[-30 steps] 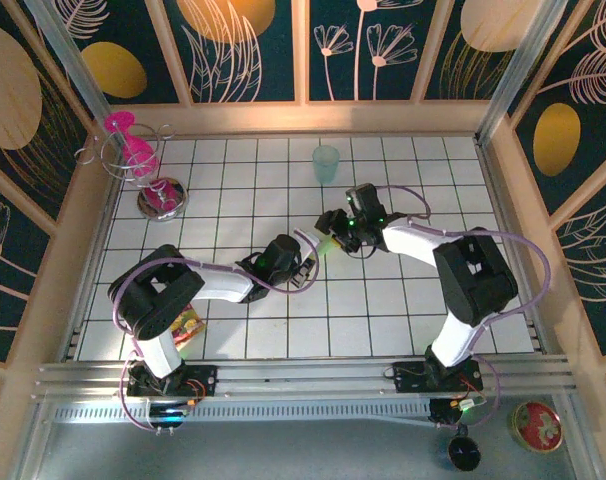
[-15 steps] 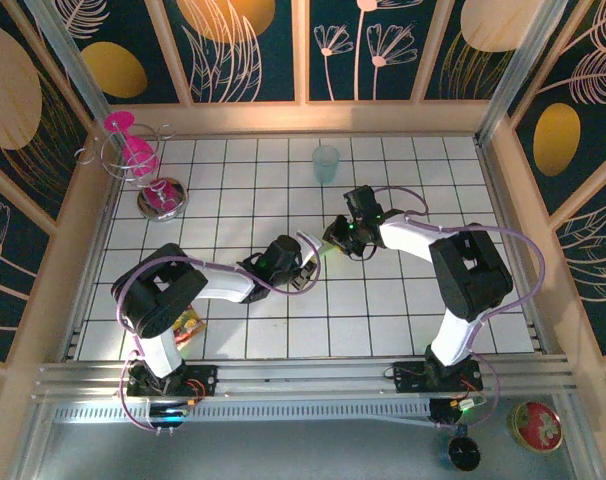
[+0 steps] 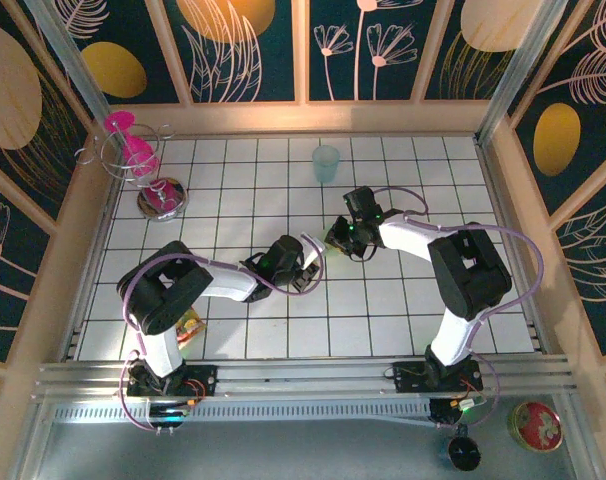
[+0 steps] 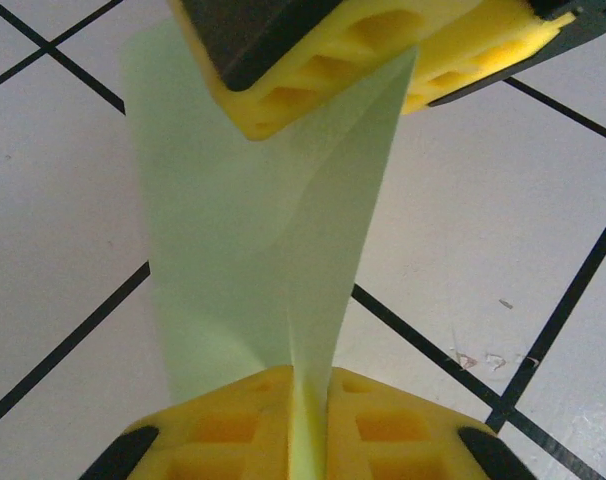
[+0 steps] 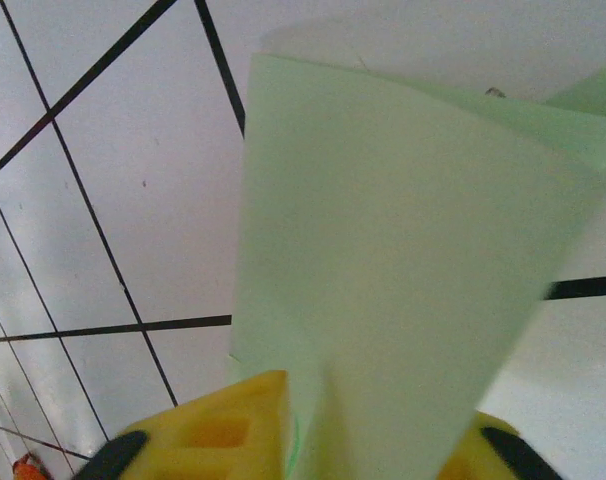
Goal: Fold a paper plane with a square sheet of paper (pick it up from the middle)
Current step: Fold the wing for the fifth time at the center of the table.
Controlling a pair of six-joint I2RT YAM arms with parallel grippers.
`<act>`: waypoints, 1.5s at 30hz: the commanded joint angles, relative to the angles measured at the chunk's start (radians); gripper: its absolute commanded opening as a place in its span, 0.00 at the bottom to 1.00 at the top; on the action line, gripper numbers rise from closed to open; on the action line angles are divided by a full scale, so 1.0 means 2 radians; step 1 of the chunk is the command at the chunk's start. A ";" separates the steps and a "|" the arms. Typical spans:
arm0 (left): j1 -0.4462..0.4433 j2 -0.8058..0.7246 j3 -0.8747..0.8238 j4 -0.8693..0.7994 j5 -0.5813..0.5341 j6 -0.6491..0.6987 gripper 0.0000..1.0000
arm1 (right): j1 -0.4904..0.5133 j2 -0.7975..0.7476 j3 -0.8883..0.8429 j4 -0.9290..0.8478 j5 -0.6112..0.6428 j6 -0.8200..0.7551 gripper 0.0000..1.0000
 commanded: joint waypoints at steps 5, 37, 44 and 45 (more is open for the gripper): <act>-0.002 0.008 0.038 -0.051 0.022 -0.014 0.11 | -0.033 -0.063 -0.037 0.024 0.022 -0.007 0.50; 0.075 0.104 0.217 -0.228 0.278 -0.175 0.12 | -0.067 -0.141 -0.174 0.178 -0.022 -0.139 0.63; 0.084 0.124 0.231 -0.237 0.299 -0.201 0.12 | -0.061 -0.109 -0.160 0.182 -0.028 -0.158 0.63; 0.085 0.128 0.233 -0.237 0.304 -0.204 0.12 | -0.060 -0.105 -0.158 0.180 -0.028 -0.160 0.63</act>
